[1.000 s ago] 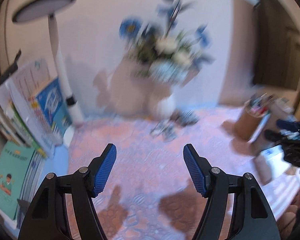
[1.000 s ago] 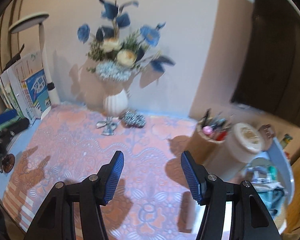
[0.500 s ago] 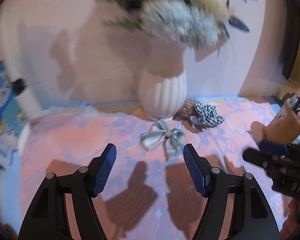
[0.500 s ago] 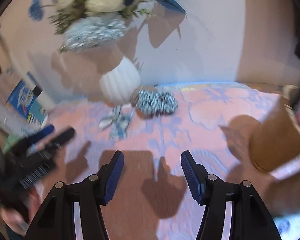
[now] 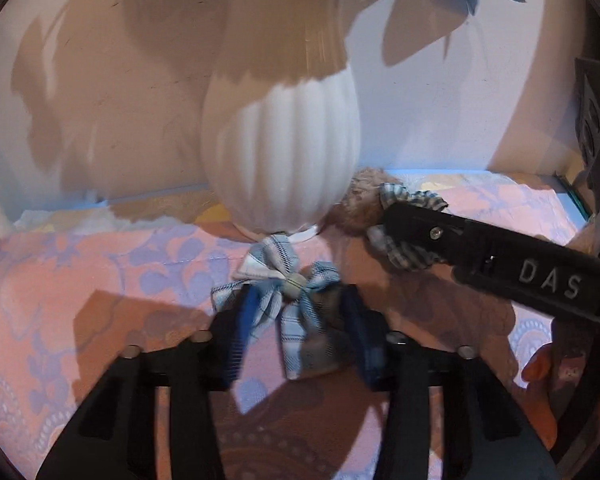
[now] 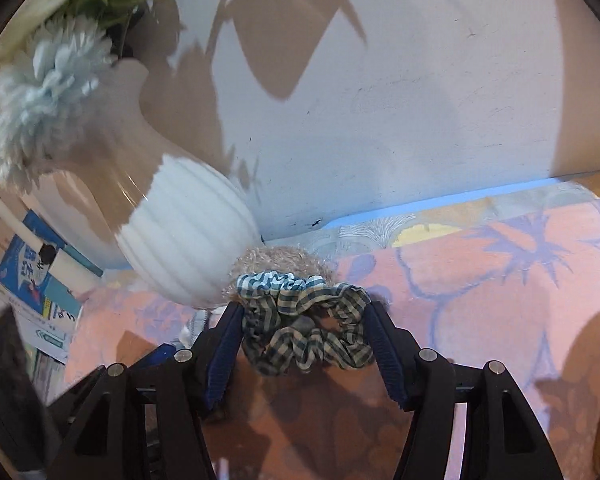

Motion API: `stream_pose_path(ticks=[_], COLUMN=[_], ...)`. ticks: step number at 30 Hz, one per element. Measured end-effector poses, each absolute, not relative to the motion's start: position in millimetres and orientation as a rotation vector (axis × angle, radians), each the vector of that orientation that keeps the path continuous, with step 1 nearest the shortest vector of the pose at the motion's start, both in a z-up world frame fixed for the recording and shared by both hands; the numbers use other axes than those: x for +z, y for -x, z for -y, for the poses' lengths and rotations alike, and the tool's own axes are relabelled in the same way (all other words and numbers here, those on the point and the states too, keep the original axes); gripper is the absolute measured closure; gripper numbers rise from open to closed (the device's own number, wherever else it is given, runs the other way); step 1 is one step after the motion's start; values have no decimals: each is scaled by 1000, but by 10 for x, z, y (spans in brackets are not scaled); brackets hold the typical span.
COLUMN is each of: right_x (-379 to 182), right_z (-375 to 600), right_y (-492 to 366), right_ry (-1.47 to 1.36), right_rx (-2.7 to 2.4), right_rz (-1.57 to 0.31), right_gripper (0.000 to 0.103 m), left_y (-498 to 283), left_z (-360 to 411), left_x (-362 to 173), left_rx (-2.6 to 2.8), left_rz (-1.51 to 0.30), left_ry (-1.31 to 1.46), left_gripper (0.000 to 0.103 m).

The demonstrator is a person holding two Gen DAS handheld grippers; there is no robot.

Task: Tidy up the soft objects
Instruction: 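Grasp the plaid bow with the left gripper while the right grasps the gingham scrunchie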

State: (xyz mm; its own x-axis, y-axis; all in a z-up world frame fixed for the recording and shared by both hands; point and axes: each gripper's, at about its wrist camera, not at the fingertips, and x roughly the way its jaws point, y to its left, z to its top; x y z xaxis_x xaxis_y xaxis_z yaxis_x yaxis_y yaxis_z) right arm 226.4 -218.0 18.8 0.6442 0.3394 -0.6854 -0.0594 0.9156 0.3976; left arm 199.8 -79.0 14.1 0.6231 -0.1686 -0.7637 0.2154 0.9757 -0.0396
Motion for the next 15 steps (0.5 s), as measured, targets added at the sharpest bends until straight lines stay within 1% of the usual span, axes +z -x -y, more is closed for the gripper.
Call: stream_pose_path(ticks=[1, 2, 4, 6, 7, 12, 15], right_x=[214, 231, 232, 242, 258, 323, 426], right_z=[2162, 2145, 2096, 2055, 2042, 2052, 2079], right_y=[-2243, -2228, -2207, -2181, -2151, -1901, -1636], right_ry=[-348, -334, -309, -283, -273, -288, -299], right_rx=[235, 240, 250, 240, 238, 239, 254], right_rz=[-834, -826, -827, -815, -804, -786, -775], right_gripper=[53, 59, 78, 84, 87, 87, 87], left_y=[-1997, -1998, -1973, -1962, -1951, -1887, -1690], left_z=[800, 806, 813, 805, 780, 528, 445], left_x=[130, 133, 141, 152, 163, 201, 271], left_rx=[-218, -219, -211, -213, -218, -224, -228], left_rz=[-870, -865, -853, -846, -841, -846, -857], left_ry=[-67, -72, -81, -73, -59, 27, 43], left_gripper=[70, 72, 75, 76, 76, 76, 76])
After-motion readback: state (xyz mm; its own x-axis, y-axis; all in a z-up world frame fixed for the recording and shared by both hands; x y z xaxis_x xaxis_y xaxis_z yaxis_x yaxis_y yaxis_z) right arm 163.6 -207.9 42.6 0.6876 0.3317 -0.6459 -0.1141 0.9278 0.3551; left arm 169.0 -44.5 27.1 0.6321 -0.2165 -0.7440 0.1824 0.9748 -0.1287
